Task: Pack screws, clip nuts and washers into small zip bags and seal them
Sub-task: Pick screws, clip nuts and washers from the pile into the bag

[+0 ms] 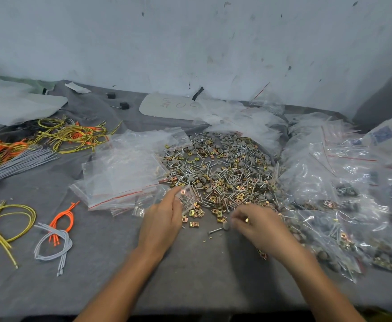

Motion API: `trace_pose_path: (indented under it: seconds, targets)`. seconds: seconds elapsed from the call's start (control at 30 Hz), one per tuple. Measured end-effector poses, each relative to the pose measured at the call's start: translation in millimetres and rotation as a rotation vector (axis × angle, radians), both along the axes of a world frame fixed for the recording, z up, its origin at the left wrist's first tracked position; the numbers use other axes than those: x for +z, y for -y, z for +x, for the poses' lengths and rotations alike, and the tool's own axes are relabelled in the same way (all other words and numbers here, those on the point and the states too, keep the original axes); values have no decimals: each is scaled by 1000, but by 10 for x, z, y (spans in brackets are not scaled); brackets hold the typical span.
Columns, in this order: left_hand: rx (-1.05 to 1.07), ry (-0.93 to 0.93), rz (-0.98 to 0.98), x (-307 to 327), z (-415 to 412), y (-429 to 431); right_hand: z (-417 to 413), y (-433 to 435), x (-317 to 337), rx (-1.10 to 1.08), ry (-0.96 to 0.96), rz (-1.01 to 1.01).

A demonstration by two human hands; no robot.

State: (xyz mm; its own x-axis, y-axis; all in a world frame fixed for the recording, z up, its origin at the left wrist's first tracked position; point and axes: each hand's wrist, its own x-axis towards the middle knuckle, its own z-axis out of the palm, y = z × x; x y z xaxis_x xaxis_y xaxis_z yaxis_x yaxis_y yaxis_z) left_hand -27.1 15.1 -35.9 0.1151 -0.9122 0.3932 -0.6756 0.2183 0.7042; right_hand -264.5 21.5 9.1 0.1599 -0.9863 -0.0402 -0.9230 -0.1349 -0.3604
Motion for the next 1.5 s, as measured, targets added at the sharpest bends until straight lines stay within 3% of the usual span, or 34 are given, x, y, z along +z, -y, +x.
trace_pose_path:
  seconds: [0.2, 0.27, 0.47, 0.7, 0.83, 0.97, 1.2, 1.27, 1.4, 1.5]
  targets:
    - [-8, 2, 11, 29, -7, -13, 150, -87, -120, 0, -72, -29]
    - [-13, 12, 2, 28, -6, -13, 182, -72, -80, -22, -12, -40]
    - [4, 39, -40, 2, -26, -25, 603, 17, 71, 46, 416, -177]
    - [41, -18, -16, 120, 30, 7, 986, 233, -3, 78, 366, -169]
    - [72, -40, -124, 273, 65, -55, 1053, 226, -20, 130, 457, -108]
    - [71, 72, -246, 318, 30, -150, 1093, 183, -27, 226, 606, -23]
    - [91, -19, -58, 29, -73, -166, 681, 333, -5, 52, 743, -60]
    - [80, -57, -23, -29, -108, -180, 531, 478, 30, -13, 633, -86]
    - [16, -24, 5, -70, -112, -215, 465, 848, 76, -16, 216, -64]
    - [-12, -24, 8, -56, -105, -243, 570, 1061, 38, 23, 166, -30]
